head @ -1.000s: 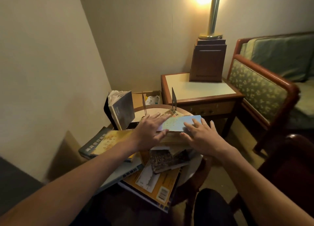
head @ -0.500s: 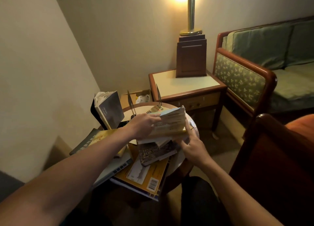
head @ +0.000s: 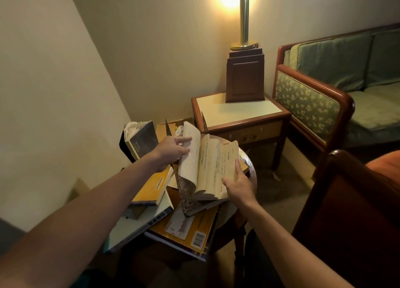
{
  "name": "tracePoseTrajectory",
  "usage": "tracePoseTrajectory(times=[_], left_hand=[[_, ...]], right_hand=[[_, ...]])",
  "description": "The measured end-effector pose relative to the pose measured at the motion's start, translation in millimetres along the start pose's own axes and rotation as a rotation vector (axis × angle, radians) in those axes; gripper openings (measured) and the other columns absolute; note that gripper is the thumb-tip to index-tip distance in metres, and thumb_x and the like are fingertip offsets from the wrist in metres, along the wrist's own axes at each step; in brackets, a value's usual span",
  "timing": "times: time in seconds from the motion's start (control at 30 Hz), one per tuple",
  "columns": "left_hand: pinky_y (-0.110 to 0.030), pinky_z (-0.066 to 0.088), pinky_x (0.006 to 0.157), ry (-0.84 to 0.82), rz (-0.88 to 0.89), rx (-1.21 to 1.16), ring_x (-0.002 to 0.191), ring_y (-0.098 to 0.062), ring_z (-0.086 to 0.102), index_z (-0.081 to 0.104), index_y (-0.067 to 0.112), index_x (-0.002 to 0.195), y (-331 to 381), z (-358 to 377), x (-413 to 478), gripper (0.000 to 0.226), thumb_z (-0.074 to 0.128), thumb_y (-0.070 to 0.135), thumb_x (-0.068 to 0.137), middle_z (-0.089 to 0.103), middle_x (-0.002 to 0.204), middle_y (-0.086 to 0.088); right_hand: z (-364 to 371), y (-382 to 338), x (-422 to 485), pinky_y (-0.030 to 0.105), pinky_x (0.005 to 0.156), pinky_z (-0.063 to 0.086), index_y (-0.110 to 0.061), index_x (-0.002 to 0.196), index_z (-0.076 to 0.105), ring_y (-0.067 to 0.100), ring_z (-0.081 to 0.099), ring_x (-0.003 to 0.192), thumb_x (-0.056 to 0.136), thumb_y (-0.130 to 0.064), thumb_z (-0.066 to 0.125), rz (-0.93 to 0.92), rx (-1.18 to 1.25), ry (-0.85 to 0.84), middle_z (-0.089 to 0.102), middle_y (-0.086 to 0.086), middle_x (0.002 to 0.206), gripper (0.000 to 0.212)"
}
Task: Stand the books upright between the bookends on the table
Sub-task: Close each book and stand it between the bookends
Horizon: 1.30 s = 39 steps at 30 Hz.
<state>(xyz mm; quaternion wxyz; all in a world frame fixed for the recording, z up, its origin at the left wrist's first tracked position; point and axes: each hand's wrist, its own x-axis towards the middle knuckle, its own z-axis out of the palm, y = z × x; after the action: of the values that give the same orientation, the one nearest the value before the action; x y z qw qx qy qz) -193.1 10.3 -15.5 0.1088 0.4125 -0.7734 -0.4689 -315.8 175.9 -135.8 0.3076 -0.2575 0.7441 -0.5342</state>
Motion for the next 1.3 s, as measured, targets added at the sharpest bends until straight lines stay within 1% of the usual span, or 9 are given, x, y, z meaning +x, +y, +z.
tracePoseTrajectory(times=[0.17,0.27,0.37,0.47,0.6,0.7,0.83,1.03,1.3], left_hand=[[-0.039,0.058,0.093,0.02,-0.052,-0.38,0.121,-0.025,0.057,0.066,0.026,0.128,-21,1,-10,0.038,0.06,0.005,0.097,0.05,0.143,-0.007],[-0.03,0.062,0.077,-0.007,-0.047,-0.567,0.106,-0.015,0.062,0.065,0.022,0.131,-36,3,-14,0.038,0.054,0.003,0.1,0.057,0.126,0.001],[-0.028,0.061,0.076,-0.04,-0.025,-0.495,0.107,-0.014,0.063,0.059,0.023,0.136,-52,8,-15,0.038,0.052,0.007,0.102,0.055,0.126,0.006],[-0.033,0.061,0.08,-0.09,-0.034,-0.413,0.11,-0.022,0.063,0.057,0.033,0.135,-60,16,-18,0.046,0.067,0.014,0.094,0.052,0.128,0.003],[-0.044,0.062,0.084,-0.054,-0.051,-0.5,0.111,-0.03,0.064,0.056,0.04,0.137,-63,22,-15,0.059,0.074,0.013,0.088,0.051,0.129,-0.004],[-0.044,0.061,0.087,-0.032,-0.021,-0.506,0.111,-0.028,0.064,0.055,0.04,0.139,-63,25,-11,0.062,0.073,0.01,0.089,0.052,0.127,0.001],[-0.048,0.059,0.091,-0.006,-0.037,-0.531,0.113,-0.03,0.061,0.057,0.039,0.137,-66,27,-10,0.06,0.073,0.01,0.087,0.05,0.126,0.006],[-0.039,0.061,0.084,0.077,-0.039,-0.579,0.11,-0.025,0.064,0.064,0.031,0.13,-85,15,-12,0.06,0.071,-0.004,0.082,0.052,0.13,0.002],[-0.027,0.058,0.078,0.105,-0.074,-0.547,0.112,-0.018,0.06,0.063,0.028,0.131,-112,4,-14,0.062,0.073,-0.005,0.079,0.054,0.132,0.002]], right_hand=[[-11,2,20,0.039,0.088,0.059,-0.037,0.156,0.025,0.021,0.062,0.11,0.095,-0.005,0.053,-0.083,-0.175,0.044,0.051,0.007,0.134,0.074],[-21,0,33,0.04,0.077,0.062,-0.041,0.154,0.025,0.023,0.061,0.112,0.095,-0.007,0.053,-0.071,-0.152,0.052,0.049,-0.002,0.13,0.074],[-25,0,45,0.034,0.079,0.062,-0.041,0.155,0.025,0.023,0.055,0.122,0.097,-0.002,0.052,-0.056,-0.103,0.044,0.044,-0.001,0.142,0.075],[-20,-9,48,0.044,0.086,0.06,-0.041,0.155,0.022,0.022,0.057,0.113,0.101,-0.021,0.051,-0.083,-0.232,0.092,0.043,0.007,0.141,0.065],[-8,-26,39,0.058,0.117,0.016,-0.039,0.157,0.008,0.039,0.02,0.145,0.1,-0.059,0.035,-0.21,-0.753,0.181,0.017,0.015,0.159,0.066],[1,-44,27,0.053,0.12,-0.001,-0.046,0.157,0.004,0.028,-0.009,0.153,0.102,-0.057,0.03,-0.533,-0.826,-0.007,-0.004,0.004,0.168,0.062],[6,-40,24,0.051,0.124,0.005,-0.042,0.156,0.019,0.025,-0.005,0.154,0.107,-0.04,0.031,-0.581,-0.818,-0.381,0.003,-0.004,0.167,0.051],[-4,-26,31,0.038,0.114,-0.012,-0.04,0.156,0.023,0.024,-0.019,0.151,0.102,-0.046,0.046,-0.441,-0.986,-0.506,-0.012,-0.011,0.165,0.059],[-10,-30,33,0.054,0.12,0.011,-0.044,0.157,0.011,0.014,-0.016,0.15,0.085,-0.042,0.075,-0.456,-0.956,-0.539,-0.012,-0.021,0.164,0.096]])
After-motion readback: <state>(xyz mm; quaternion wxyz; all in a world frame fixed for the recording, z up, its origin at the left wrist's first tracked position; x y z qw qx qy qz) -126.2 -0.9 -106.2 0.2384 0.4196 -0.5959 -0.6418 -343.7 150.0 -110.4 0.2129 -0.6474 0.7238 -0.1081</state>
